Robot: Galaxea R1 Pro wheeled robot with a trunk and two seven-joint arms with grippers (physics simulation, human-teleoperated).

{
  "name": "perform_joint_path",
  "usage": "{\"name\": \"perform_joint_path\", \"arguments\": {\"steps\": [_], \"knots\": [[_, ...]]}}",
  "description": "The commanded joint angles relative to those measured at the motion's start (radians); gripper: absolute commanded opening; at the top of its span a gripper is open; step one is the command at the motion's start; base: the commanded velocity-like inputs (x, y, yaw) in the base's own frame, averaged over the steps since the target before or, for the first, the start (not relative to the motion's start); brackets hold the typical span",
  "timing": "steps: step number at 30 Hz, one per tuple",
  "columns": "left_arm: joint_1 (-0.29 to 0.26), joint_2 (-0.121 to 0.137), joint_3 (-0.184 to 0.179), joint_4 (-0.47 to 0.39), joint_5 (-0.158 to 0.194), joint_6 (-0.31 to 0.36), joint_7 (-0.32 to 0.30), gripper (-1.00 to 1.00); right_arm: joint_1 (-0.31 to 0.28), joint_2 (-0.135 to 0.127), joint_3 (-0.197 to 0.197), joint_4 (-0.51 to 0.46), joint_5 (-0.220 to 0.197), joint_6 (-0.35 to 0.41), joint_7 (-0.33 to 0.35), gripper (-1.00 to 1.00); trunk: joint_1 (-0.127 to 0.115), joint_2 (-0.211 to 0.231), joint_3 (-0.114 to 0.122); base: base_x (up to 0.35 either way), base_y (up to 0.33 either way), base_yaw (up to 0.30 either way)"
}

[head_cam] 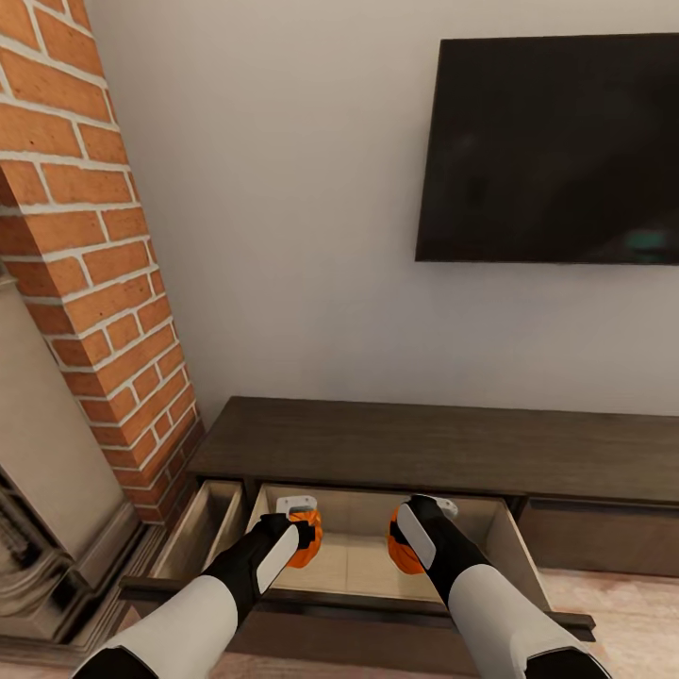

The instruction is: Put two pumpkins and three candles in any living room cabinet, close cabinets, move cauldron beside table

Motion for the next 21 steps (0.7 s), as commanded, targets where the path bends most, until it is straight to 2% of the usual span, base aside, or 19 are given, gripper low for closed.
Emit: {"name": "perform_joint_path", "arguments": {"steps": [1,12,21], "knots": [[0.000,0.000,-0.004,-0.001,0.006,0.003,0.009,-1.00,0.000,0.000,0.003,-0.001,-0.006,0.003,-0.007,-1.00,0.000,0.000,-0.001,0.000,0.000,0.000],[0.000,0.000,-0.004,-0.001,0.006,0.005,0.008,-1.00,0.000,0.000,0.004,-0.001,-0.006,0.003,-0.007,-1.00,0.000,0.000,-0.001,0.083,-0.001,0.000],[0.001,0.000,-0.004,-0.001,0.006,0.006,0.008,-1.00,0.000,0.000,0.004,-0.001,-0.006,0.003,-0.007,-1.00,0.000,0.000,-0.001,0.084,-0.123,0.000]]}}
